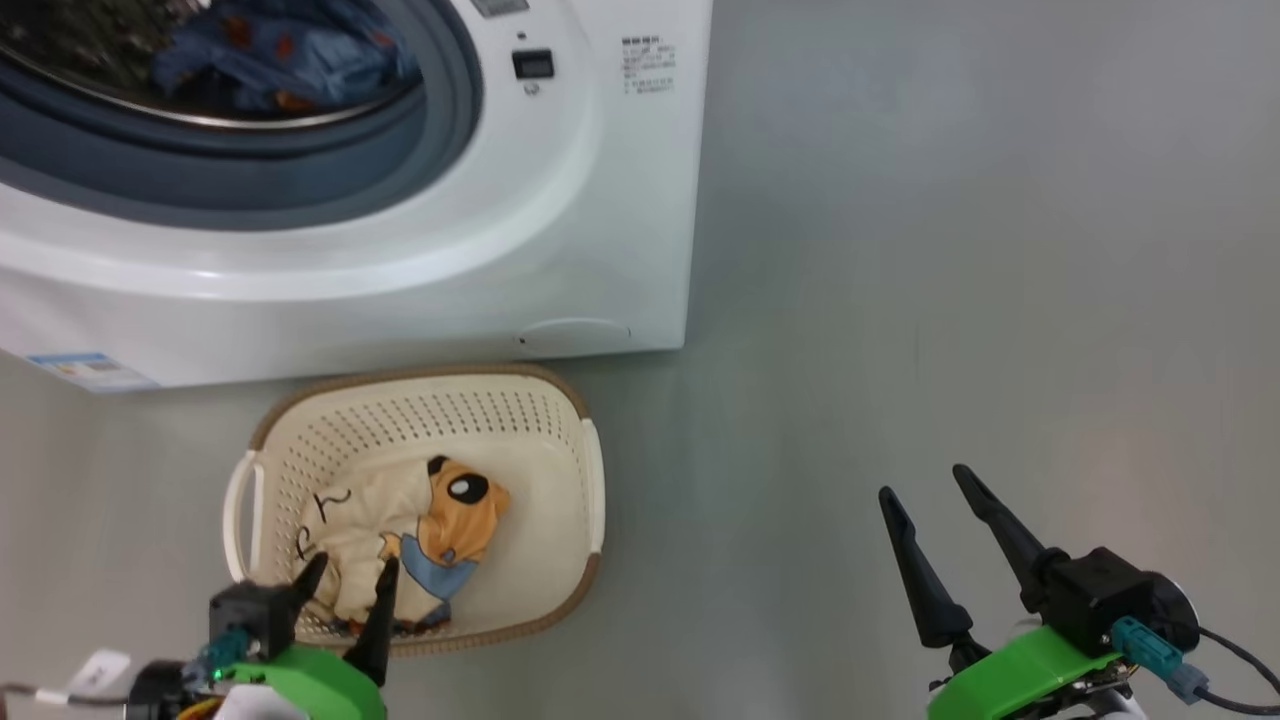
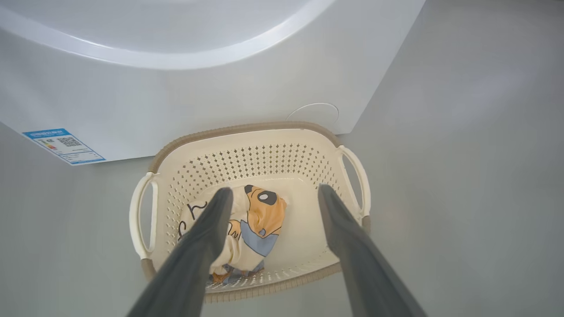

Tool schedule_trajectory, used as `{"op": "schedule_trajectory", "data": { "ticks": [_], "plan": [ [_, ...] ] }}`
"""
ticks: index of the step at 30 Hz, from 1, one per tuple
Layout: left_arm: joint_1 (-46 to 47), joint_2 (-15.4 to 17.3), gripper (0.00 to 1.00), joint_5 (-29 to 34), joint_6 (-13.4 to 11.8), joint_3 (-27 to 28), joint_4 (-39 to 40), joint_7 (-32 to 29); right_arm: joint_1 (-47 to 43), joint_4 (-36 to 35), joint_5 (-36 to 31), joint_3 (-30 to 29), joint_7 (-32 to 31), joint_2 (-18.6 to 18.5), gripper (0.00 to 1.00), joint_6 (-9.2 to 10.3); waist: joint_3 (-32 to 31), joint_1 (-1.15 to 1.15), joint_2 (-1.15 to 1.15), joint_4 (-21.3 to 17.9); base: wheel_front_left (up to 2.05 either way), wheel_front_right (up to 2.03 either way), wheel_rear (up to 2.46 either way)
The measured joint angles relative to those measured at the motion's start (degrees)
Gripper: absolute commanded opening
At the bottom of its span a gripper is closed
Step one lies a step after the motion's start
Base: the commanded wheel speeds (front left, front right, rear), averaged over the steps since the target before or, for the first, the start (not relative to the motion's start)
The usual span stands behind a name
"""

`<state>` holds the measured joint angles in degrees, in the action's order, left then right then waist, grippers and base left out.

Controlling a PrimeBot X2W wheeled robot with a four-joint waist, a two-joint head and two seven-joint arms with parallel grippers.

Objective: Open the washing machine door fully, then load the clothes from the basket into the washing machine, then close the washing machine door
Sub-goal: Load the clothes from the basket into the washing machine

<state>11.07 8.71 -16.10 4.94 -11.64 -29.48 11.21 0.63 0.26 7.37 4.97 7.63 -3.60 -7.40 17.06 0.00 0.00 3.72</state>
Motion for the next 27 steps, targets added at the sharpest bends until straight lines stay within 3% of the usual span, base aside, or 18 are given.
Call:
{"op": "schedule_trajectory", "data": {
  "ticks": [7, 16, 27],
  "plan": [
    [11.0, 3.2, 1.0, 0.5, 1.9, -2.9, -12.0, -3.0, 2.4, -1.2, -0.5, -0.2, 0.0, 0.0, 1.0, 0.0, 7.1, 0.0, 0.0, -1.3, 0.0, 0.0, 0.0],
    [22.6, 6.9, 1.0, 2.3, 2.5, -8.7, -25.1, -7.8, 5.0, -1.6, -0.8, -1.3, 1.1, 0.2, 1.0, 0.0, 15.0, 0.0, 0.0, -3.6, 0.0, 0.0, 0.0],
    [34.9, 11.2, 1.0, -0.8, 2.5, -15.4, -33.4, -13.9, 8.5, -1.3, 0.0, -1.2, 3.9, 0.5, 1.0, 0.0, 25.9, 0.0, 0.0, -8.2, 0.0, 0.0, 0.0]
  ]
}}
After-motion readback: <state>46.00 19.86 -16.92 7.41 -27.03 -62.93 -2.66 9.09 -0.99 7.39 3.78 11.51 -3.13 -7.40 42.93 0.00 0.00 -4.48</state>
